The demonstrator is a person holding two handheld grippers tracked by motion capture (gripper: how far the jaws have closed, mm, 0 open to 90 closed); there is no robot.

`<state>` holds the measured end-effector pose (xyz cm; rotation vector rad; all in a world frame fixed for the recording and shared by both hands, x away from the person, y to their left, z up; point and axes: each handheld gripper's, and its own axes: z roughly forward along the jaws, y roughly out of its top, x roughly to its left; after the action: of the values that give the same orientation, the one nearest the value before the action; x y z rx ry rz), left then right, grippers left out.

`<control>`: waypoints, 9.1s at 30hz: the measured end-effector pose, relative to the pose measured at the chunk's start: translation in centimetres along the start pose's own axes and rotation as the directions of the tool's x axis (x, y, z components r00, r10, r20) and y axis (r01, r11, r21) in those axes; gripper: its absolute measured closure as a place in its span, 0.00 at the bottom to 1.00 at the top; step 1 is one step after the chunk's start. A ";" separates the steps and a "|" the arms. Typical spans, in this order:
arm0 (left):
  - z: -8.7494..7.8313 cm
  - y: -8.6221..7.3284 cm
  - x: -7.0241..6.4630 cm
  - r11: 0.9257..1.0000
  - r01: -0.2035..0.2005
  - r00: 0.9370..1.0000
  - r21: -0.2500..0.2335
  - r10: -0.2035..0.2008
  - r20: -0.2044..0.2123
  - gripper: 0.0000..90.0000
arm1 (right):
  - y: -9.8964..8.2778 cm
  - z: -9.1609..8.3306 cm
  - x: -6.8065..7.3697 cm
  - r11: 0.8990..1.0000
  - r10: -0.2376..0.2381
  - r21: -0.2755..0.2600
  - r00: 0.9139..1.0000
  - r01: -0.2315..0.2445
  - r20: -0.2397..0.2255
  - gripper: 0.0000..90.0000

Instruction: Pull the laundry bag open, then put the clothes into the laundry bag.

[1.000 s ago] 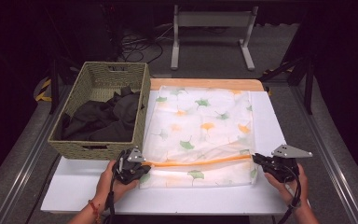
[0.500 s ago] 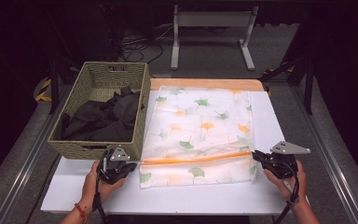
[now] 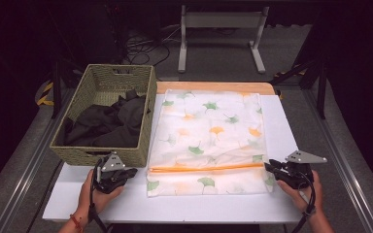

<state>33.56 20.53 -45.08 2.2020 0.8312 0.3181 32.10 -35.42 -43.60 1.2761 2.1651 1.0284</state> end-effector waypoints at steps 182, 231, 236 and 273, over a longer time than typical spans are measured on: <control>-6.1 -1.3 1.3 0.976 -0.048 0.997 -0.214 0.032 -0.074 0.09 | 11.9 6.0 11.2 0.917 -0.387 -0.175 0.905 0.359 -0.174 0.99; 1.8 12.2 12.9 0.950 -0.086 0.978 0.301 0.139 -0.158 0.01 | 14.4 4.8 11.7 0.907 -0.397 -0.231 0.898 0.352 -0.188 0.99; 3.6 11.5 14.1 0.924 -0.046 0.990 0.380 0.092 -0.103 0.00 | 13.9 4.6 11.6 0.910 -0.393 -0.220 0.899 0.351 -0.193 0.99; 6.5 11.0 15.3 0.841 0.031 0.990 0.541 0.049 -0.132 0.16 | 13.1 5.5 12.1 0.913 -0.401 -0.172 0.891 0.370 -0.214 0.99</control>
<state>53.25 21.25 -42.08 2.7359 1.0926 0.2657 37.17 -18.79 -36.91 0.6440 2.3603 1.1759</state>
